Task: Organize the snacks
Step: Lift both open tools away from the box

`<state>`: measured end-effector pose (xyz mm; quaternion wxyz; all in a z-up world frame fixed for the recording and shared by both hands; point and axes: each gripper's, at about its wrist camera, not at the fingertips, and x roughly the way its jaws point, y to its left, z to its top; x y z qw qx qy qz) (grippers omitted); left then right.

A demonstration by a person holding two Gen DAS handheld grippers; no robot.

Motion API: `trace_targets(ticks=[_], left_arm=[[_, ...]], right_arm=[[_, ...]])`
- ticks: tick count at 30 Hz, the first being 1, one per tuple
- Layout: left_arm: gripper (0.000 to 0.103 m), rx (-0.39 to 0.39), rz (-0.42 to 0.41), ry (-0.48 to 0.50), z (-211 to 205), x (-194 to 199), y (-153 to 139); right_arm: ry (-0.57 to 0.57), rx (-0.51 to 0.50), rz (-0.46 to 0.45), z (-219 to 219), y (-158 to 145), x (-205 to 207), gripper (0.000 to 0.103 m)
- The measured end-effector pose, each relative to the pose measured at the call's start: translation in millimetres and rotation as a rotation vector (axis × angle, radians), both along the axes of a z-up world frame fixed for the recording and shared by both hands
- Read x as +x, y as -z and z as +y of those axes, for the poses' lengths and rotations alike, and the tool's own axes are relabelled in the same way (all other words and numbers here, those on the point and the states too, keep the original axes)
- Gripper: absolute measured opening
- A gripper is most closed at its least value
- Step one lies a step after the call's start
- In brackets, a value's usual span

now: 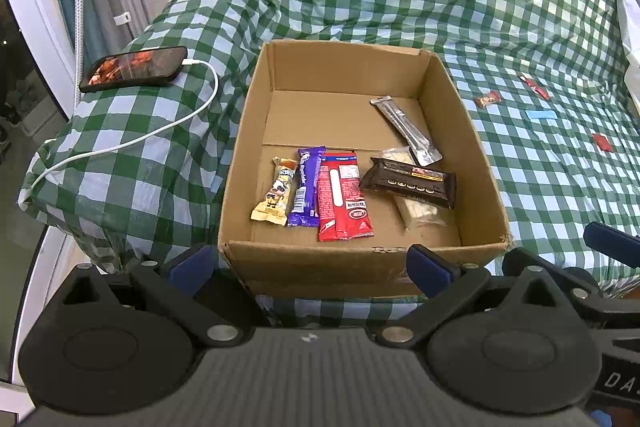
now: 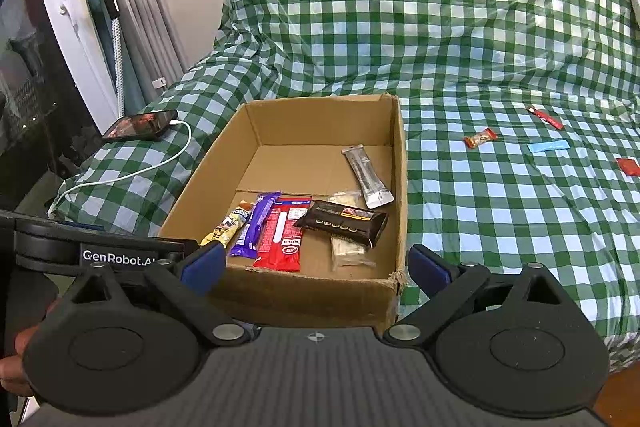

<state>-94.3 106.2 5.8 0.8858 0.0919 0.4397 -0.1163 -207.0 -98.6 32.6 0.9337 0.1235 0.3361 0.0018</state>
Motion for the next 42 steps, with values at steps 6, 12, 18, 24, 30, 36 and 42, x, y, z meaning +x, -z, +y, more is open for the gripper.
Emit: trace_targets(ticks=[6,12,18,24,30,36,42], left_arm=[[0.103,0.001,-0.006,0.001,0.2,-2.2,-1.5],[0.103,0.003,-0.002,-0.001,0.6,-2.5,-1.8],[0.103,0.01,0.003,-0.001,0.2,-2.0,-0.8],[0.103,0.021,0.006,0.0,-0.8,-0.7,0.8],[0.103,0.038,0.011,0.001,-5.2,1.2,2.6],[0.103,0.058,0.017,0.004,-11.4,3.7,3.9],[0.103,0.086,0.023,0.016,-23.3,4.2,5.7]], right_arm=[[0.009,0.003,-0.01,-0.5,-1.5,-5.3,0.099],[0.008,0.003,-0.01,-0.7,-1.3,-5.4,0.1],[0.009,0.005,-0.009,0.3,-1.0,-5.1,0.1],[0.008,0.011,-0.006,1.2,0.3,-7.2,0.1],[0.007,0.029,0.001,-1.1,4.6,-8.5,0.101],[0.012,0.054,0.006,-7.8,8.0,-7.5,0.101],[0.025,0.09,0.012,-20.3,13.5,-6.8,0.101]])
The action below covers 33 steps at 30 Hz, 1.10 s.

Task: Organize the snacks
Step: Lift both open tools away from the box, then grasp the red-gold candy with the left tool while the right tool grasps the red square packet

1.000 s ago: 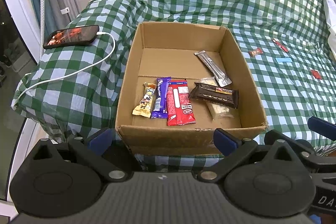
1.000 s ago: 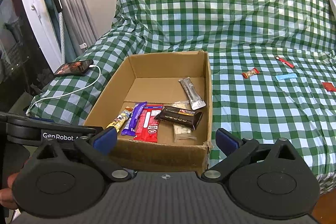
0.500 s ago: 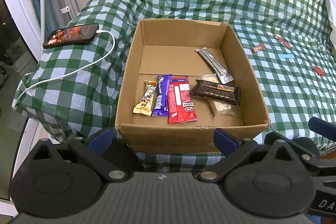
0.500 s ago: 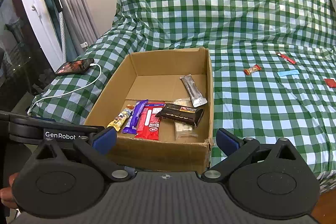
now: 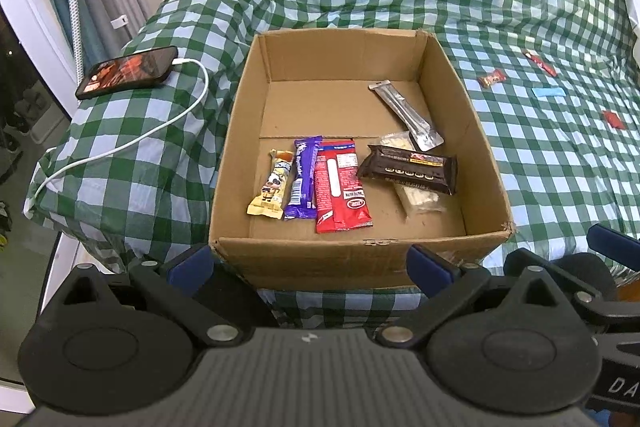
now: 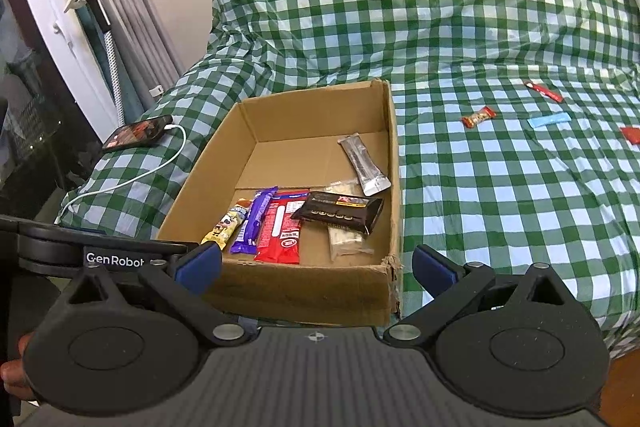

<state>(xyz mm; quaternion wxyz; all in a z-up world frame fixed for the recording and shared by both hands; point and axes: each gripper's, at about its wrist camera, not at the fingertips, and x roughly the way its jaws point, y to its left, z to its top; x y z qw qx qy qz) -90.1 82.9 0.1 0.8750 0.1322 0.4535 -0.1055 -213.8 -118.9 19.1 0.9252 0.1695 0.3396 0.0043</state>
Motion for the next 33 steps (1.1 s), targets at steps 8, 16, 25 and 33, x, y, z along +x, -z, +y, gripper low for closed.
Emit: trace_targets(ticks=[8,16,25,33], left_arm=[[0.103,0.041,0.027,0.05,-28.6,1.8,3.2],[0.103,0.024,0.081,0.145,-87.2,15.5,-1.2],[0.103,-0.025,0.136,0.226,-197.8,71.7,-0.2],[0.103,-0.021,0.16,0.241,-316.1,164.2,60.1]], right_arm=[[0.047,0.056,0.003,-23.9,11.1,-1.7,0.101],[0.205,0.039,-0.014,-88.0,25.1,-15.2,0.102],[0.465,0.001,-0.002,-214.8,37.7,-20.5,0.102],[0.653,-0.058,-0.028,-338.2,64.0,29.5,0.102]])
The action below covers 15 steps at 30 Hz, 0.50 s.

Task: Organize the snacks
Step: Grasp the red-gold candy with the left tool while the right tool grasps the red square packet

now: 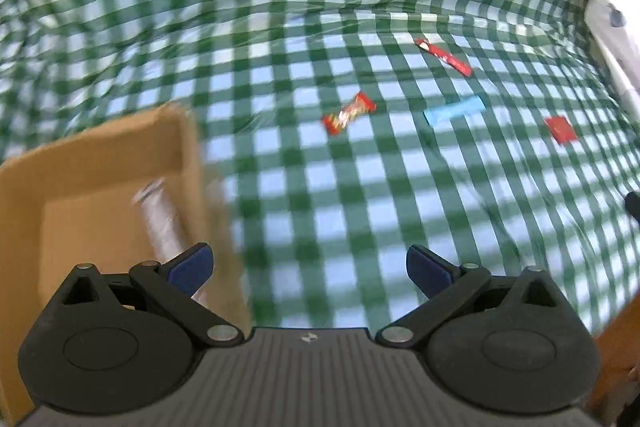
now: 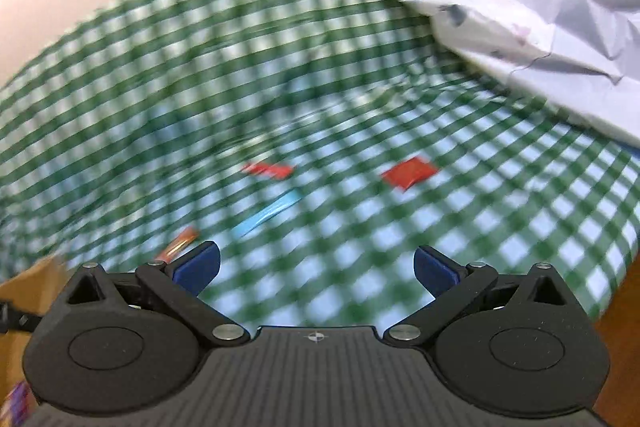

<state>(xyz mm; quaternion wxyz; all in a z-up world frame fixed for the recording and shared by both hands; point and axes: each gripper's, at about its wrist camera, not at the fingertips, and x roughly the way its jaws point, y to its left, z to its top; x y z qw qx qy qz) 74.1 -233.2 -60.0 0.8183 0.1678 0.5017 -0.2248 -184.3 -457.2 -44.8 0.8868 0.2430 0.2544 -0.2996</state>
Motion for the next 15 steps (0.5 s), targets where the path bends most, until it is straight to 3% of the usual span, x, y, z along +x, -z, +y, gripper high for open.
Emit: trace_targets(ticks=[8,15], left_arm=[[0.103,0.041,-0.064,0.019,-91.0,90.8,79.1],[0.103,0.104,0.057,0.023,-122.0,143.5,145.4]], right_arm=[[0.24,0.082,0.065,-152.1,92.5,91.9,0.102],[0.265,0.159,0.194,-226.0,164.2,163.6,0.103]])
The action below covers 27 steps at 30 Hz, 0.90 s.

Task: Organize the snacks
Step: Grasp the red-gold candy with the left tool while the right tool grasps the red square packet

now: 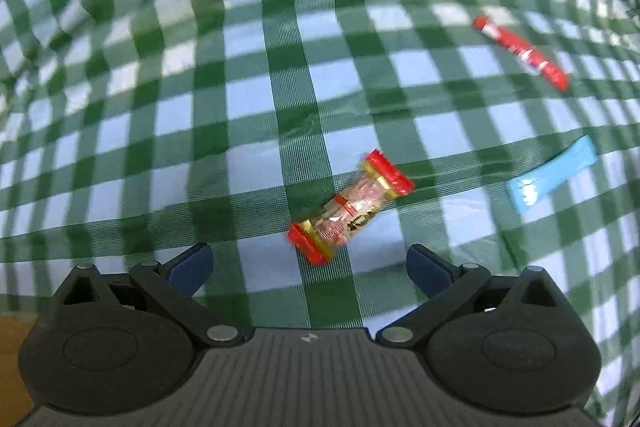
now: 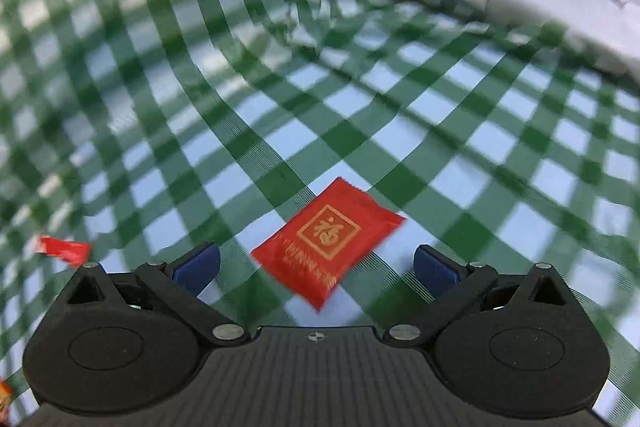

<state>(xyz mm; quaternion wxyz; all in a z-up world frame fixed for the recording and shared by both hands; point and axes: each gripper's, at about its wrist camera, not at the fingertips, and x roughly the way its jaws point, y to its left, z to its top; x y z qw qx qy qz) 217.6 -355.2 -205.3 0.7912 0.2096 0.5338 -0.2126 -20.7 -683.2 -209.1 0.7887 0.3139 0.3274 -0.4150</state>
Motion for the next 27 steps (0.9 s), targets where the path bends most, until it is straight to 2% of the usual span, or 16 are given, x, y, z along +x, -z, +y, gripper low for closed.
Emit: trace_targets(ticks=[1,2,4,5,6,7,8,9,11,14,21,27], left_arm=[[0.103,-0.008,0.015,-0.001,0.6,3.3,4.9],[0.103,-0.039,0.019,-0.007,3.2,6.0,4.8],[0.103,-0.043,0.024,-0.007,2.6,9.8,4.3],[0.097,-0.048,0.009,0.001,2.5,8.8,3.4],[0.091,-0.056,-0.004,0.02,1.9,6.5,1.4],[0.068,-0.071,-0.019,0.048,-0.2,3.1,-2.8],[0.036,-0.085,-0.035,0.073,-1.5,-1.5,-7.8],[0.032,-0.089,-0.037,0.095,-3.8,-5.5,-11.1],[0.03,-0.092,-0.029,0.096,-3.9,-11.0,-13.0],[0.029,-0.11,-0.027,0.08,2.4,-19.9,-19.4],[0.029,-0.235,-0.067,0.107,40.0,-73.6,-80.9],[0.029,-0.327,-0.078,0.082,87.7,-127.0,-132.8]], right_arm=[[0.012,-0.006,0.02,-4.9,7.1,6.3,0.103],[0.014,-0.059,0.031,-3.7,8.6,11.5,0.103],[-0.015,-0.092,0.075,-2.2,12.5,21.3,0.103],[-0.025,-0.116,0.084,0.8,14.4,22.6,0.1],[-0.025,-0.135,0.088,3.5,15.2,23.3,0.088],[-0.018,-0.165,0.082,7.1,15.0,21.2,0.078],[-0.024,-0.181,0.068,9.6,13.4,19.0,0.065],[-0.033,-0.183,0.066,10.4,11.2,17.3,0.059],[-0.053,-0.188,0.082,12.8,10.0,17.4,0.054],[-0.068,-0.198,0.115,21.4,0.9,13.0,0.053],[-0.163,-0.231,0.035,82.5,-47.9,-31.6,0.053],[-0.239,-0.162,-0.057,158.5,-100.0,-84.2,0.053]])
